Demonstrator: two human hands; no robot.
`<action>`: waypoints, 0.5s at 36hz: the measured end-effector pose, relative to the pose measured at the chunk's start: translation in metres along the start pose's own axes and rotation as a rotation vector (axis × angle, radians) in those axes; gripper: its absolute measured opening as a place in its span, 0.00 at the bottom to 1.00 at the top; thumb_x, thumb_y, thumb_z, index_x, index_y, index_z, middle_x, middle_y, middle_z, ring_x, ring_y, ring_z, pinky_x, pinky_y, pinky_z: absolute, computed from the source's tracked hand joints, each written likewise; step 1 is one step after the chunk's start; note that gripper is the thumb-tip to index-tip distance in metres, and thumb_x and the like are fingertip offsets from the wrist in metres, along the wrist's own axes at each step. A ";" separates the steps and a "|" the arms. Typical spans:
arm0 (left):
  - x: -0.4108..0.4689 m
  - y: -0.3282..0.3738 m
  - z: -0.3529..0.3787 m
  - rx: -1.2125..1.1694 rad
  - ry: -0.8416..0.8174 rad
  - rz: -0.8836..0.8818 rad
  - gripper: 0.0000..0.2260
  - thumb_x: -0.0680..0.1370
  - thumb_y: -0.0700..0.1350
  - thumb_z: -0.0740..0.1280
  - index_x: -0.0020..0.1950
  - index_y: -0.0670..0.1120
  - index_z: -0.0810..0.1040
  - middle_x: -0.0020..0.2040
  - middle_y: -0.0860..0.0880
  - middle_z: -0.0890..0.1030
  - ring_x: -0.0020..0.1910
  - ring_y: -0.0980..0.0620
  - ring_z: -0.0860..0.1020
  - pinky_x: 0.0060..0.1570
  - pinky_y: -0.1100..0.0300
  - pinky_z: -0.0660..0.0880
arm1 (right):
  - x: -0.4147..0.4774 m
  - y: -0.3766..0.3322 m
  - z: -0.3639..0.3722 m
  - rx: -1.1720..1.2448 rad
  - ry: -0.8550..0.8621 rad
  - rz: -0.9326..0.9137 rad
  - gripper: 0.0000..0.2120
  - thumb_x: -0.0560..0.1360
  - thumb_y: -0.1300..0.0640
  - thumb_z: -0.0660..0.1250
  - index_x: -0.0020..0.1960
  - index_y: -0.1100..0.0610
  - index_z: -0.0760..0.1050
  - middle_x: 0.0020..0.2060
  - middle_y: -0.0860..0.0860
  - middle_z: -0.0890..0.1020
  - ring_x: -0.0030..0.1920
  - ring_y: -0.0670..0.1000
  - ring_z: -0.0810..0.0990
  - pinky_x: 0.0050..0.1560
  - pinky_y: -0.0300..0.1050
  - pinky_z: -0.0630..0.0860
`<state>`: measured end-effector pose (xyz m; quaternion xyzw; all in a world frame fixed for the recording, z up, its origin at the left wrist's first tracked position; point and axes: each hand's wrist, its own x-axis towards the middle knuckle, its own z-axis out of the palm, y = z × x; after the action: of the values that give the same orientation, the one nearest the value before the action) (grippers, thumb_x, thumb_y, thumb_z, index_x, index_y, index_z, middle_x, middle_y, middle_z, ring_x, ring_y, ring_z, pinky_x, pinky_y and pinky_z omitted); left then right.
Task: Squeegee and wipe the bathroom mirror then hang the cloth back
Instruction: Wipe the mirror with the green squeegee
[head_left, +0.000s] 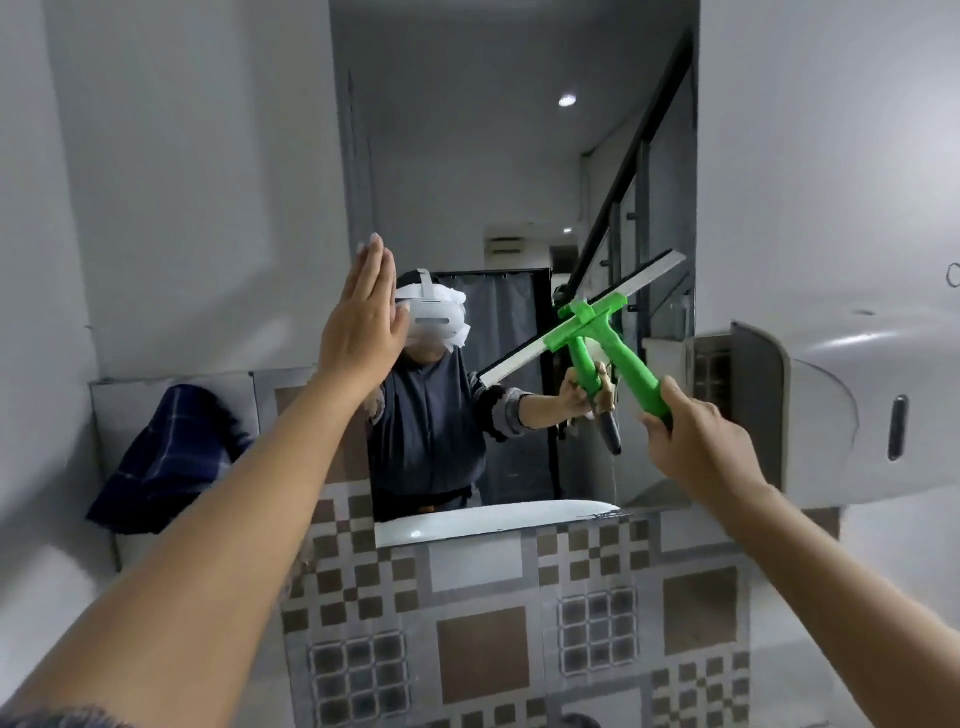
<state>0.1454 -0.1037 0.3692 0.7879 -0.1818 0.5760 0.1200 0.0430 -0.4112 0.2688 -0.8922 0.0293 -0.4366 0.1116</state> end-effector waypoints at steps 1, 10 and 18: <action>0.000 -0.001 -0.002 -0.008 -0.012 0.013 0.26 0.80 0.44 0.56 0.75 0.41 0.50 0.77 0.48 0.48 0.75 0.52 0.46 0.66 0.67 0.47 | -0.007 -0.005 0.007 0.048 0.010 0.035 0.15 0.78 0.55 0.59 0.62 0.60 0.65 0.46 0.59 0.81 0.44 0.61 0.78 0.35 0.47 0.66; 0.002 -0.010 -0.012 -0.046 -0.094 0.081 0.27 0.80 0.43 0.57 0.75 0.41 0.49 0.77 0.47 0.46 0.76 0.51 0.46 0.70 0.61 0.52 | -0.051 -0.082 0.056 0.478 0.073 0.405 0.11 0.77 0.53 0.60 0.52 0.61 0.68 0.38 0.56 0.77 0.35 0.59 0.77 0.36 0.51 0.75; 0.002 -0.010 -0.015 -0.093 -0.107 0.095 0.27 0.80 0.41 0.58 0.75 0.40 0.49 0.77 0.45 0.47 0.76 0.49 0.46 0.70 0.58 0.54 | -0.065 -0.150 0.076 0.815 0.135 0.475 0.11 0.77 0.55 0.62 0.42 0.62 0.69 0.29 0.52 0.72 0.23 0.48 0.67 0.23 0.42 0.66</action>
<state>0.1370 -0.0892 0.3755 0.8015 -0.2516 0.5293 0.1193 0.0557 -0.2426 0.2068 -0.7139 0.0661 -0.4319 0.5472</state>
